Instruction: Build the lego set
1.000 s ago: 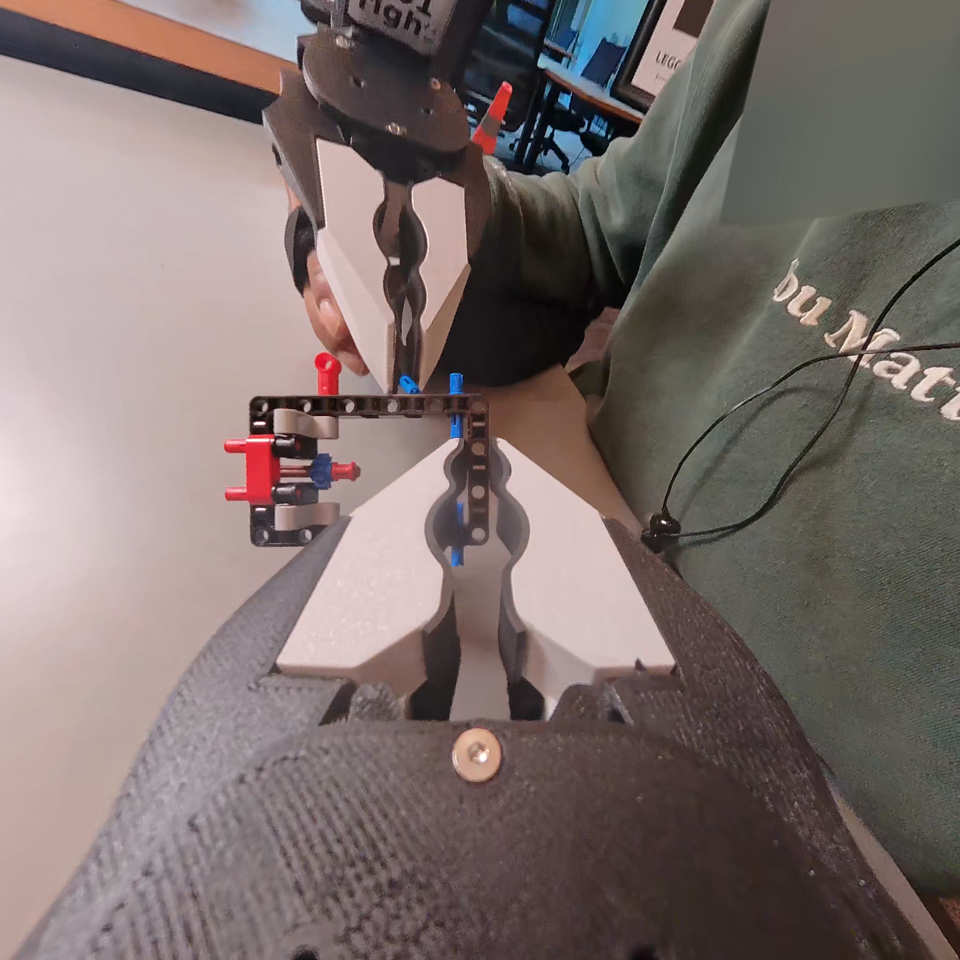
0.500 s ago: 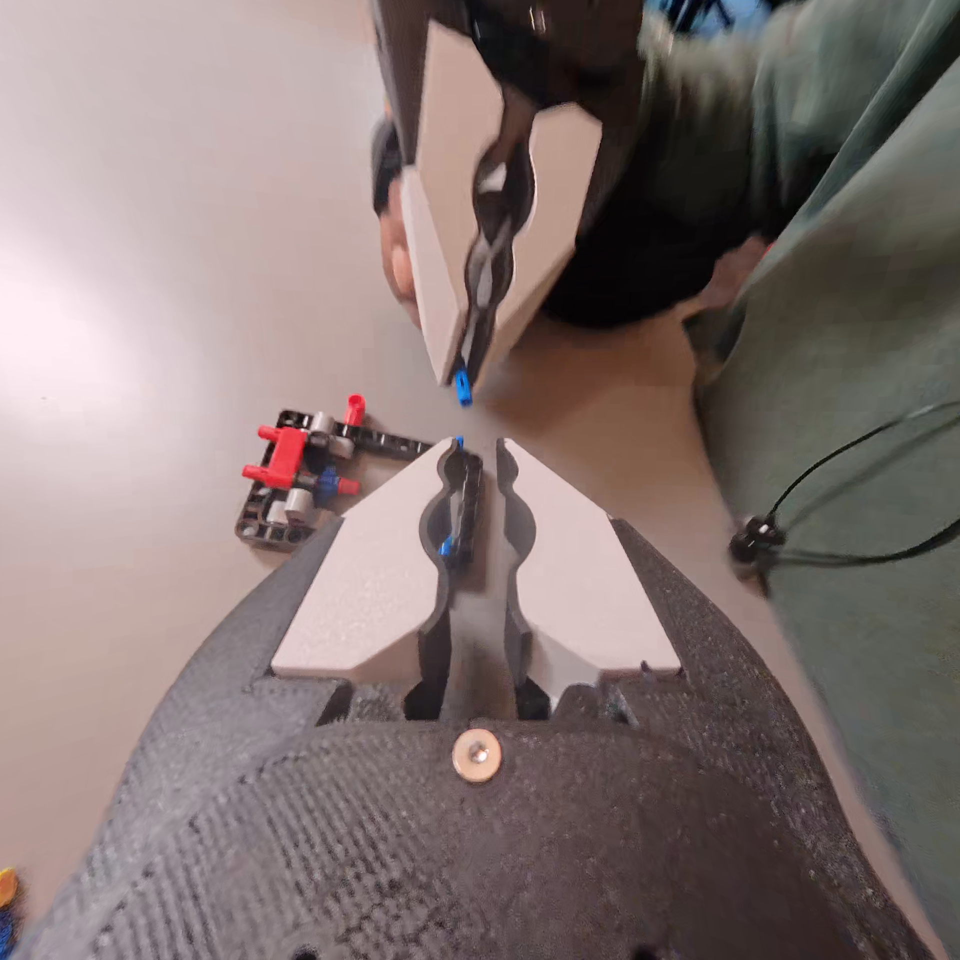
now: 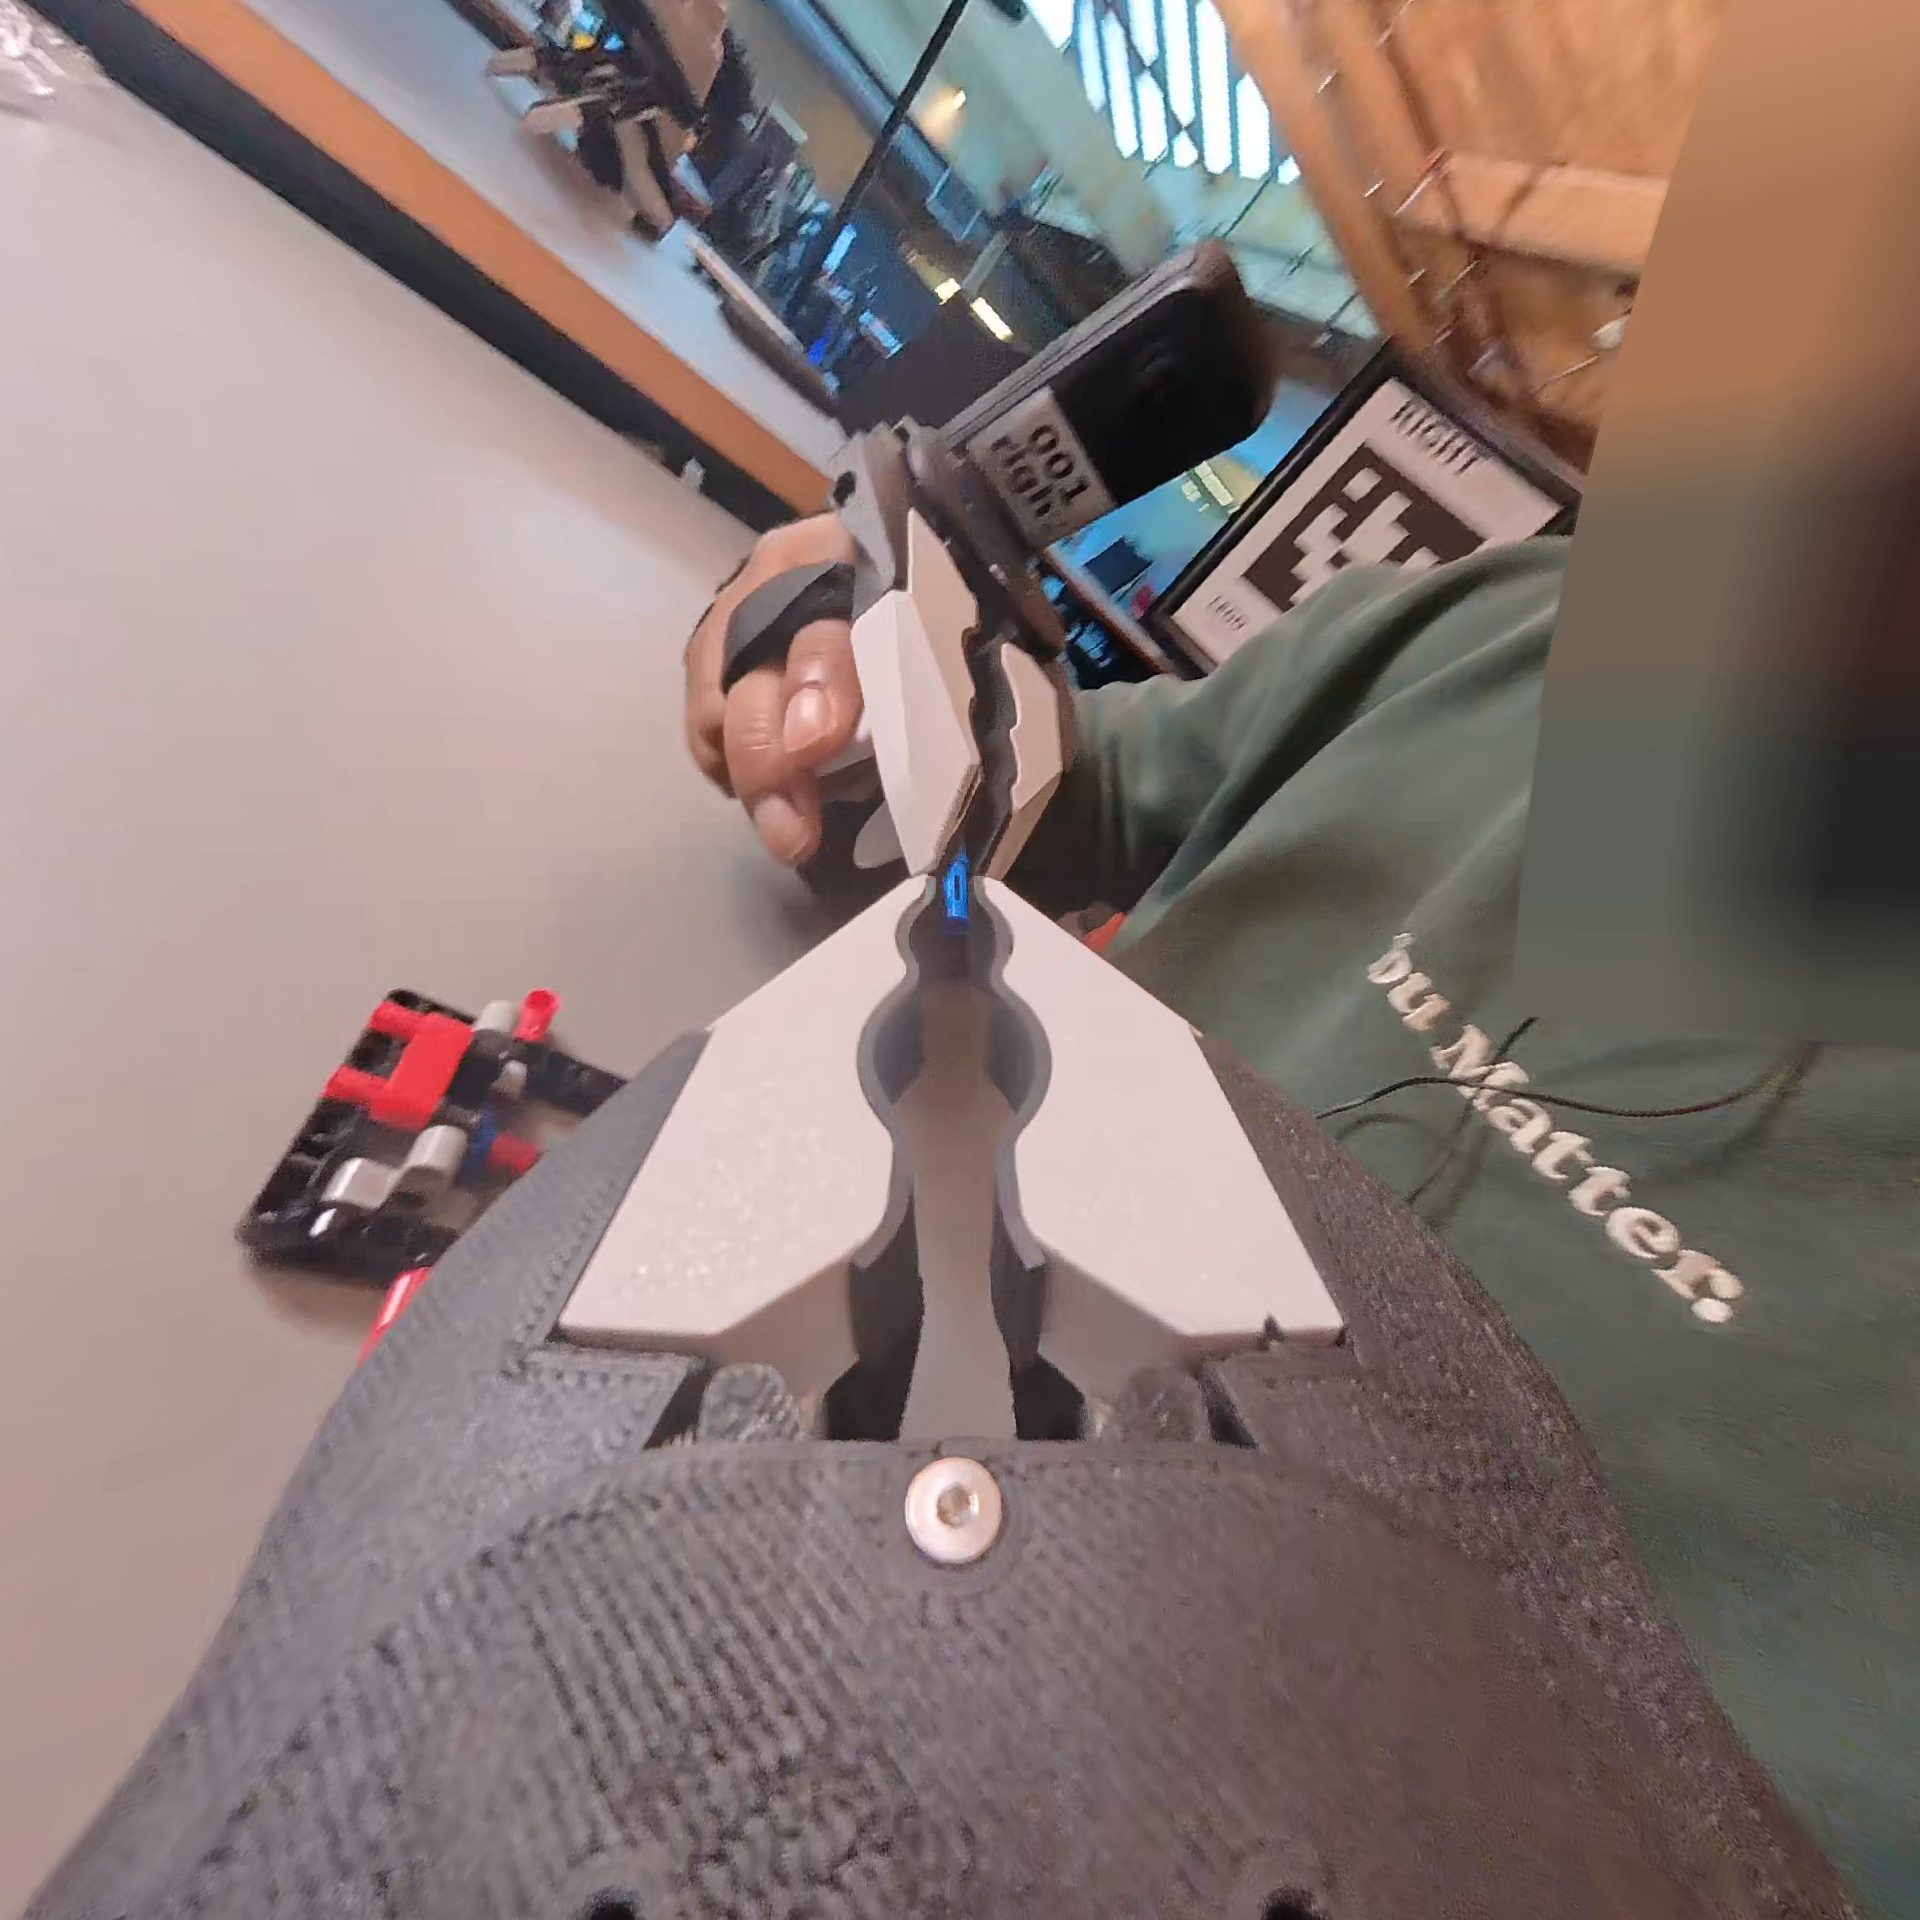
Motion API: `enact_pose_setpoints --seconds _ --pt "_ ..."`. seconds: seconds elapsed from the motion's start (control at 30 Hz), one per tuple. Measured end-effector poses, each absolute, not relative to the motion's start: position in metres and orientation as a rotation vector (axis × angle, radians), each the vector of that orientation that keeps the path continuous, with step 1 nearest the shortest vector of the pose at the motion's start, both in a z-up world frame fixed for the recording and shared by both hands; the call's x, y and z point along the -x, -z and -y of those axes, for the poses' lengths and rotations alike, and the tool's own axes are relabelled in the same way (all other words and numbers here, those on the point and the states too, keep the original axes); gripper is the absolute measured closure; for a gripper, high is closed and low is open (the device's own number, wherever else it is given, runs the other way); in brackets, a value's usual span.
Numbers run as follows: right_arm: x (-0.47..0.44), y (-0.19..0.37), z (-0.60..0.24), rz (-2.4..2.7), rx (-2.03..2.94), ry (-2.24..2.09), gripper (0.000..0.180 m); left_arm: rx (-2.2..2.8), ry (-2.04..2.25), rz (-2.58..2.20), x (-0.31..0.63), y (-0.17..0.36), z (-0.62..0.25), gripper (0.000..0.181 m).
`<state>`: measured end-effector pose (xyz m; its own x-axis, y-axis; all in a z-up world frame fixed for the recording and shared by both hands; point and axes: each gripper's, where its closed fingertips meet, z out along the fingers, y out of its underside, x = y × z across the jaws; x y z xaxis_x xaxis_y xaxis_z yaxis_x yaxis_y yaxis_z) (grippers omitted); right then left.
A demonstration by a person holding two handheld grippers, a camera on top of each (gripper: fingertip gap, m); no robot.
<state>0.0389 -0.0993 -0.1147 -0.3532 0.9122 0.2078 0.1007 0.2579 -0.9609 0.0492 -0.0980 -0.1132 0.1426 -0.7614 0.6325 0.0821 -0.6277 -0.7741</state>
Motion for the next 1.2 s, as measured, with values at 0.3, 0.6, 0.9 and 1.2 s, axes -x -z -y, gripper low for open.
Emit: enact_pose_setpoints --seconds 0.3,0.6,0.9,1.2 --pt "-0.038 0.097 0.104 1.597 0.859 -1.178 0.175 1.639 1.773 -0.558 -0.047 0.095 0.102 0.178" --pt "-0.04 0.099 0.109 1.631 0.829 -1.158 0.174 1.664 1.782 -0.594 -0.05 0.099 0.107 0.178" --pt "-0.04 0.099 0.11 1.632 0.821 -1.157 0.168 1.656 1.811 -0.589 -0.052 0.098 0.109 0.178" --pt "-0.041 0.095 0.112 1.624 0.802 -1.159 0.177 1.642 1.84 -0.57 -0.051 0.095 0.109 0.178"
